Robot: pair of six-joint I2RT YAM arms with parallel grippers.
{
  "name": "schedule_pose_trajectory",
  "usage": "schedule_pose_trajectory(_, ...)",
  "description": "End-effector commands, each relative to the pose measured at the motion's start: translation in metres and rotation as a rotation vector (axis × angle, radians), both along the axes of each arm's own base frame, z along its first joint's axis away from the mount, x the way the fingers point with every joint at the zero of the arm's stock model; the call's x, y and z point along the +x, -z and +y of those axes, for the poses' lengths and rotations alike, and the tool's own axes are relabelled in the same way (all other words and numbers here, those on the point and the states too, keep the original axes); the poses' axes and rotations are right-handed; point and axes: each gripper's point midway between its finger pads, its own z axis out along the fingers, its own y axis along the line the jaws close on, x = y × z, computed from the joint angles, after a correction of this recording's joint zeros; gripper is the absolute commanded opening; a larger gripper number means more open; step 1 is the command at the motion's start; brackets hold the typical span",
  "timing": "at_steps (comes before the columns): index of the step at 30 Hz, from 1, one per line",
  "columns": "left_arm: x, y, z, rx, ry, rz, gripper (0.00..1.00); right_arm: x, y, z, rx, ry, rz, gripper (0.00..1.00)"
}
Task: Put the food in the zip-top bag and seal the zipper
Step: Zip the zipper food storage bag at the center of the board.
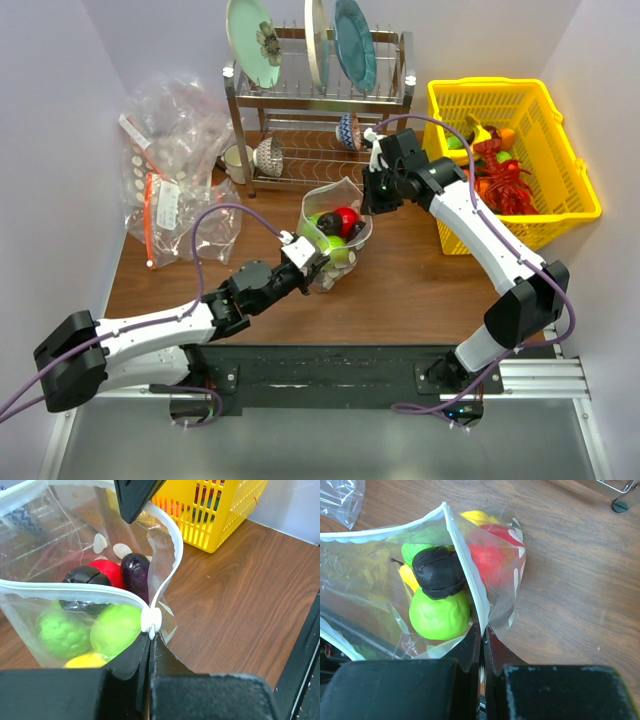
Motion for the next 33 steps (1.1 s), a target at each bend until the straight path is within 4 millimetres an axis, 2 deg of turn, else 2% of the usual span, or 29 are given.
schedule_pose_trajectory(1, -0.006, -0.043, 0.003, -0.104, 0.019, -0.073, 0.00, -0.006, -0.026, -0.010, 0.003, 0.024, -0.069, 0.00)
schedule_pose_trajectory(3, -0.012, -0.052, 0.008, -0.128, 0.031, -0.087, 0.00, -0.007, -0.033, -0.017, -0.009, 0.039, -0.097, 0.00)
schedule_pose_trajectory(5, -0.015, -0.053, 0.010, -0.117, 0.041, -0.072, 0.00, -0.010, -0.039, -0.025, -0.031, 0.050, -0.117, 0.00)
schedule_pose_trajectory(9, -0.024, -0.055, 0.009, -0.086, 0.076, -0.011, 0.00, -0.021, -0.046, -0.036, -0.043, 0.060, -0.143, 0.09)
schedule_pose_trajectory(10, -0.027, -0.051, 0.009, -0.073, 0.088, 0.006, 0.00, -0.023, -0.049, -0.037, -0.036, 0.062, -0.153, 0.13)
schedule_pose_trajectory(11, -0.030, -0.050, 0.010, -0.077, 0.098, 0.013, 0.00, -0.025, -0.050, -0.041, -0.043, 0.073, -0.165, 0.24)
schedule_pose_trajectory(15, -0.051, -0.049, 0.012, -0.136, 0.181, 0.036, 0.00, -0.030, -0.074, -0.055, -0.020, 0.102, -0.292, 0.41)
schedule_pose_trajectory(16, -0.054, -0.044, 0.013, -0.144, 0.195, 0.038, 0.00, -0.035, -0.088, -0.056, 0.006, 0.087, -0.341, 0.44)
schedule_pose_trajectory(18, -0.062, -0.044, 0.013, -0.158, 0.228, 0.040, 0.00, -0.036, -0.099, -0.046, 0.063, 0.035, -0.405, 0.55)
schedule_pose_trajectory(19, -0.063, -0.041, 0.013, -0.151, 0.233, 0.049, 0.00, -0.050, -0.110, -0.029, 0.137, -0.108, -0.446, 0.67)
schedule_pose_trajectory(22, -0.068, -0.042, 0.012, -0.138, 0.257, 0.057, 0.00, -0.068, -0.105, 0.002, 0.262, -0.341, -0.543, 0.66)
schedule_pose_trajectory(23, -0.070, -0.044, 0.012, -0.141, 0.268, 0.055, 0.00, -0.085, -0.119, 0.007, 0.328, -0.412, -0.615, 0.65)
schedule_pose_trajectory(25, -0.075, -0.048, 0.010, -0.148, 0.301, 0.053, 0.00, -0.091, -0.123, 0.017, 0.405, -0.484, -0.746, 0.65)
schedule_pose_trajectory(26, -0.076, -0.047, 0.009, -0.149, 0.308, 0.061, 0.00, -0.107, -0.120, 0.020, 0.449, -0.550, -0.783, 0.65)
schedule_pose_trajectory(27, -0.078, -0.048, 0.008, -0.151, 0.317, 0.062, 0.00, -0.111, -0.135, 0.023, 0.488, -0.580, -0.862, 0.65)
schedule_pose_trajectory(29, -0.079, -0.047, 0.006, -0.150, 0.326, 0.068, 0.00, -0.129, -0.139, 0.032, 0.537, -0.705, -0.864, 0.64)
schedule_pose_trajectory(32, -0.079, -0.046, 0.005, -0.149, 0.329, 0.072, 0.00, -0.135, -0.129, 0.044, 0.519, -0.859, -0.836, 0.56)
schedule_pose_trajectory(33, -0.079, -0.046, 0.005, -0.148, 0.327, 0.073, 0.00, -0.145, -0.122, 0.047, 0.509, -0.941, -0.829, 0.55)
